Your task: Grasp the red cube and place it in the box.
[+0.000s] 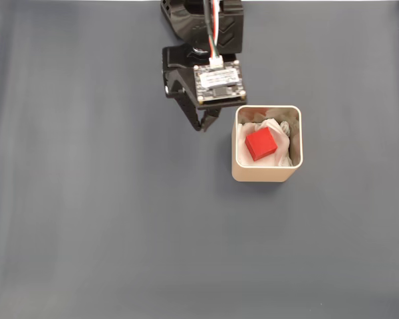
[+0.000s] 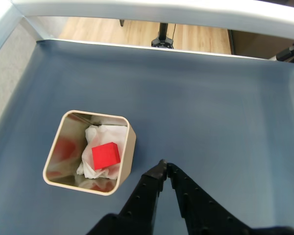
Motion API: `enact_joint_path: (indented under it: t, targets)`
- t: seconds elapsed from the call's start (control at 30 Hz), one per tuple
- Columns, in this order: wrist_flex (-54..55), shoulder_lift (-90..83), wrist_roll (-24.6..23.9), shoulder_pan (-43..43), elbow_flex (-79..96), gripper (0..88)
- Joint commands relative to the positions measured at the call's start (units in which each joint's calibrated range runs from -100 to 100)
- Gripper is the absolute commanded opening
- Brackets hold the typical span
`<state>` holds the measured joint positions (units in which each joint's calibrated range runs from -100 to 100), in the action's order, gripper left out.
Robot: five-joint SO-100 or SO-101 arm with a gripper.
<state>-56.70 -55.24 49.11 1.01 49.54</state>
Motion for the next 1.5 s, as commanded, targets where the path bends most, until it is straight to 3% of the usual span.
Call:
enact_joint_path:
  t: [0.0,0.77,1.47]
  targets:
    - [0.85,-4.0,0.05,-0.55,1.96,0.2]
    - [-3.82,-30.48,-1.22,-4.88,30.31,0.2]
    - [-6.61,-44.16,-2.34,-6.45,50.27,0.1]
